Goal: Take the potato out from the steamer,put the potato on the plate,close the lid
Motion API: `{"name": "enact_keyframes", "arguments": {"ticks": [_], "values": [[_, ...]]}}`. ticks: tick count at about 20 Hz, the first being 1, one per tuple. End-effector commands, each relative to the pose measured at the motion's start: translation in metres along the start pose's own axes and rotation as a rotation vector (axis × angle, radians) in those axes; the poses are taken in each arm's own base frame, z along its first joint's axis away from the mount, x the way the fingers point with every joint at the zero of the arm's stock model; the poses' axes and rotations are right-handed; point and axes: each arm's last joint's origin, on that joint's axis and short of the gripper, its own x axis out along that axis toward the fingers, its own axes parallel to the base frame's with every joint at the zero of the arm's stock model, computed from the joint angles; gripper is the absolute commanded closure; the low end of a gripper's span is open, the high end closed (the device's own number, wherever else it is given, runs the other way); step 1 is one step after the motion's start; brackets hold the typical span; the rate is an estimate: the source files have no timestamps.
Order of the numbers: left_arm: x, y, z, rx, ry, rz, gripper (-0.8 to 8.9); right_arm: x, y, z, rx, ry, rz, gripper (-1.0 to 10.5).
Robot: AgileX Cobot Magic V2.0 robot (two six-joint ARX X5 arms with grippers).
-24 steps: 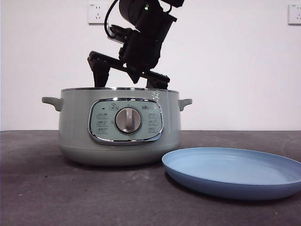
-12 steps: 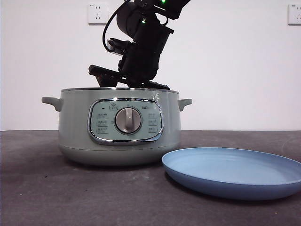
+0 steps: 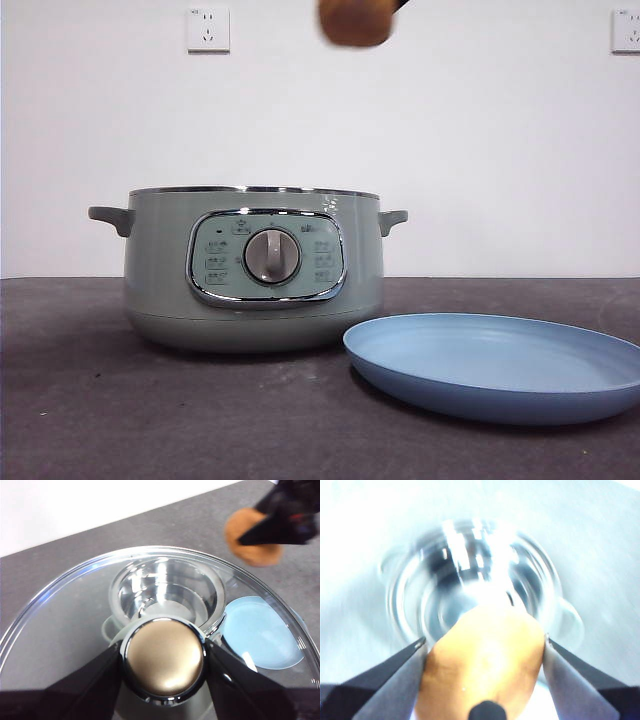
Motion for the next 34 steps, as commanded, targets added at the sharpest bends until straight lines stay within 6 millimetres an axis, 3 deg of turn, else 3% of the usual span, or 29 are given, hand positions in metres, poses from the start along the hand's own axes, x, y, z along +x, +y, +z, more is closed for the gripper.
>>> {"name": "enact_keyframes", "arguments": {"ticks": [1, 4, 7, 12, 18, 22, 26, 31, 32, 34], "values": [[0.005, 0.001, 0.010, 0.012, -0.064, -0.018, 8.22, -0.016, -0.008, -0.012, -0.009, 0.042, -0.020, 9.7], [0.020, 0.003, 0.015, 0.022, -0.055, -0.064, 8.22, -0.023, -0.016, -0.036, 0.014, 0.075, -0.040, 9.7], [0.032, 0.006, 0.020, 0.029, -0.050, -0.073, 8.22, -0.012, -0.022, -0.072, 0.055, 0.098, -0.058, 9.7], [0.045, 0.006, 0.025, 0.036, -0.047, -0.089, 8.22, 0.036, -0.025, -0.135, 0.095, 0.148, -0.062, 9.7], [0.050, 0.007, 0.026, 0.035, -0.044, -0.090, 8.22, 0.093, -0.026, -0.193, 0.131, 0.146, -0.072, 9.6], [0.050, 0.007, 0.028, 0.039, -0.060, -0.088, 8.22, 0.111, -0.033, -0.213, 0.155, 0.157, -0.090, 9.6], [0.051, 0.008, 0.030, 0.044, -0.080, -0.086, 8.22, 0.120, -0.040, -0.218, 0.175, 0.173, -0.075, 9.6], [0.077, 0.006, 0.036, 0.063, -0.055, -0.118, 8.22, 0.130, -0.043, -0.225, 0.197, 0.225, -0.067, 9.5], [0.085, 0.006, 0.037, 0.072, -0.039, -0.127, 8.22, 0.130, -0.043, -0.225, 0.210, 0.221, -0.069, 8.8], [0.105, 0.005, 0.039, 0.090, -0.016, -0.144, 8.22, 0.130, -0.043, -0.224, 0.211, 0.211, -0.069, 5.9]]}}
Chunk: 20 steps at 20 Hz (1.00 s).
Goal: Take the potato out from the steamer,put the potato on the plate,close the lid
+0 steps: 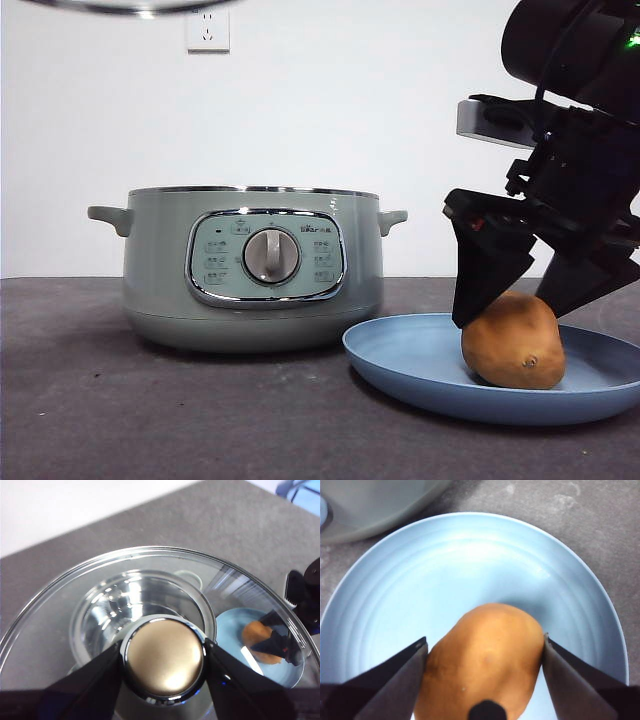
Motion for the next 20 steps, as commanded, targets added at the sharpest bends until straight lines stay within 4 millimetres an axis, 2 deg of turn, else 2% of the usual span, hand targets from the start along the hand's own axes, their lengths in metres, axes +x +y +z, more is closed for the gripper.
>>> {"name": "enact_keyframes", "arguments": {"ticks": [1, 2, 4, 9, 15, 20], "values": [[0.016, 0.001, 0.009, 0.047, -0.043, -0.014, 8.22, 0.006, -0.001, -0.005, 0.014, 0.035, -0.006, 4.6], [0.027, 0.003, 0.011, 0.050, -0.041, -0.018, 8.22, 0.006, -0.001, -0.005, 0.014, 0.033, -0.008, 3.8], [0.049, 0.006, 0.014, 0.055, -0.042, -0.027, 8.22, 0.005, -0.001, -0.003, 0.017, 0.026, -0.011, 3.4], [0.106, 0.014, 0.011, 0.075, 0.016, -0.049, 8.22, -0.018, 0.001, 0.007, 0.019, -0.073, -0.005, 3.4], [0.159, 0.023, 0.001, 0.073, 0.057, -0.057, 8.22, -0.081, 0.002, 0.007, 0.034, -0.256, 0.011, 3.4], [0.184, 0.028, -0.005, 0.071, 0.066, -0.058, 8.22, -0.132, 0.003, 0.001, 0.043, -0.457, 0.032, 3.5]]}}
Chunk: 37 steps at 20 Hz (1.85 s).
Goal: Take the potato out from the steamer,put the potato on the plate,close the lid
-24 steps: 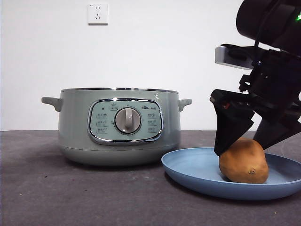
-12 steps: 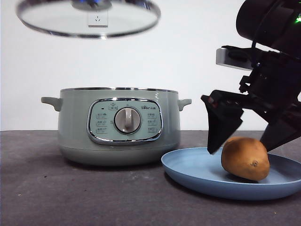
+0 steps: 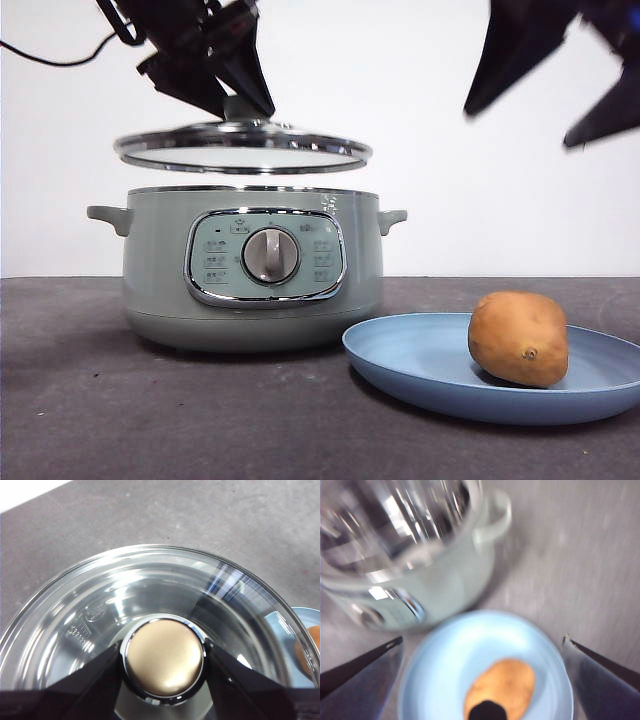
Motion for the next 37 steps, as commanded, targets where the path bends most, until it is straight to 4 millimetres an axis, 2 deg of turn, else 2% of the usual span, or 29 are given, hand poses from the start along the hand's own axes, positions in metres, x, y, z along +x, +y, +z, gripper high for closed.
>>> {"name": "enact_keyframes", "arguments": {"ticks": [1, 6, 10, 19, 20, 21, 23, 24, 27, 32, 34, 37], "values": [[0.002, 0.000, 0.006, 0.028, -0.054, -0.001, 8.22, -0.018, 0.001, 0.004, 0.025, -0.069, 0.003, 3.5], [0.015, 0.003, 0.003, 0.026, -0.046, -0.003, 8.22, -0.036, 0.001, 0.005, 0.037, -0.137, 0.011, 3.5], [0.027, 0.003, -0.003, 0.018, -0.006, -0.014, 8.22, -0.037, 0.001, 0.005, 0.037, -0.139, 0.011, 3.5], [0.027, 0.003, -0.006, 0.010, 0.030, 0.005, 8.08, -0.037, 0.001, 0.005, 0.036, -0.138, 0.015, 3.5], [0.027, 0.003, -0.006, 0.009, 0.033, 0.004, 7.80, -0.037, 0.001, 0.005, 0.036, -0.138, 0.015, 3.5], [0.027, 0.003, -0.007, 0.009, 0.033, 0.004, 6.66, -0.037, 0.001, 0.005, 0.036, -0.138, 0.015, 3.5], [0.027, 0.003, -0.007, 0.007, 0.034, 0.004, 3.41, -0.037, 0.001, 0.005, 0.036, -0.138, 0.016, 3.5], [0.027, 0.003, -0.007, 0.003, 0.034, 0.004, 3.02, -0.037, 0.001, 0.005, 0.036, -0.137, 0.016, 3.5], [0.027, 0.003, -0.006, 0.001, 0.033, 0.005, 3.04, -0.037, 0.001, 0.004, 0.036, -0.130, 0.016, 3.5], [0.011, 0.000, -0.002, 0.002, 0.014, 0.008, 3.04, -0.036, 0.001, 0.001, 0.037, -0.093, 0.015, 3.5], [-0.004, -0.003, 0.003, 0.009, -0.011, 0.013, 3.04, -0.036, 0.001, 0.000, 0.037, -0.084, 0.017, 3.5], [-0.043, -0.012, 0.007, -0.003, -0.024, 0.014, 3.05, -0.037, 0.002, -0.002, 0.036, -0.063, 0.053, 3.5]]}}
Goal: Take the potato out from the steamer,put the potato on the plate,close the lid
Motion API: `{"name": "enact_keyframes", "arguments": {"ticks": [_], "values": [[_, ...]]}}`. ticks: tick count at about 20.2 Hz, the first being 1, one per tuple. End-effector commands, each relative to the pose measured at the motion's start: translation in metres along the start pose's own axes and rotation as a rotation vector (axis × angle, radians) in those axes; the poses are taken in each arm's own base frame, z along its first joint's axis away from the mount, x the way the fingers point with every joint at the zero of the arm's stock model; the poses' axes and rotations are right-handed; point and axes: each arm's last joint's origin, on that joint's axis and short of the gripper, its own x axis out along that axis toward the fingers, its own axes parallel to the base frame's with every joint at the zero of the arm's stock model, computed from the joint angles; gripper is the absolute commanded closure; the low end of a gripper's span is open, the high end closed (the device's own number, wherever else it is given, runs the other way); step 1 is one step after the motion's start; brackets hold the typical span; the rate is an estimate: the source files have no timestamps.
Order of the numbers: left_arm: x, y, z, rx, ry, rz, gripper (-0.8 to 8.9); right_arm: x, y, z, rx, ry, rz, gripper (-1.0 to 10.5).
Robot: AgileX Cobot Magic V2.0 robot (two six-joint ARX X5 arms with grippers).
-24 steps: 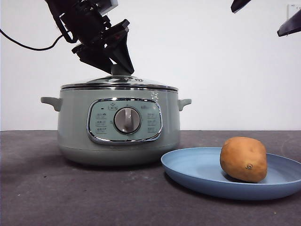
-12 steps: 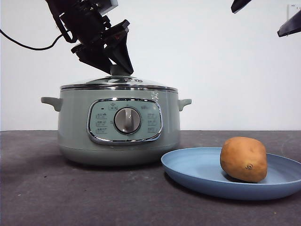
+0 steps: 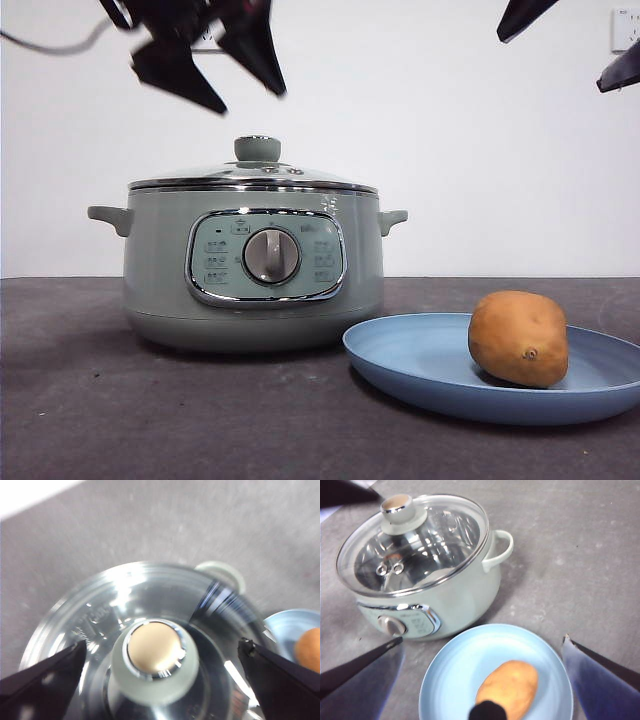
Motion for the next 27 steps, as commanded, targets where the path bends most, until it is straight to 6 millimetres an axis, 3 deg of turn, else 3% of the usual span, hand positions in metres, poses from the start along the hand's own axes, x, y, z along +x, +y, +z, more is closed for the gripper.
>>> {"name": "enact_keyframes", "arguments": {"ticks": [1, 6, 7, 8, 10, 12, 27], "values": [[-0.030, -0.008, 0.002, -0.022, 0.009, -0.006, 3.05, -0.001, 0.002, -0.001, 0.008, 0.020, 0.049, 3.5], [-0.101, -0.030, -0.017, -0.059, 0.131, -0.064, 3.31, -0.003, 0.005, -0.011, 0.060, 0.149, 0.188, 3.5], [-0.111, -0.033, -0.021, -0.066, 0.156, -0.069, 4.13, -0.003, 0.006, -0.012, 0.074, 0.174, 0.216, 3.9], [-0.122, -0.037, -0.026, -0.072, 0.180, -0.073, 5.54, -0.004, 0.006, -0.015, 0.083, 0.203, 0.252, 4.8], [-0.138, -0.042, -0.032, -0.079, 0.197, -0.096, 8.43, -0.005, 0.007, -0.018, 0.094, 0.248, 0.290, 7.5], [-0.145, -0.044, -0.034, -0.080, 0.198, -0.098, 8.21, -0.005, 0.007, -0.020, 0.097, 0.262, 0.290, 9.5], [-0.151, -0.046, -0.035, -0.079, 0.197, -0.097, 8.17, -0.005, 0.007, -0.020, 0.096, 0.264, 0.282, 9.5]]}}
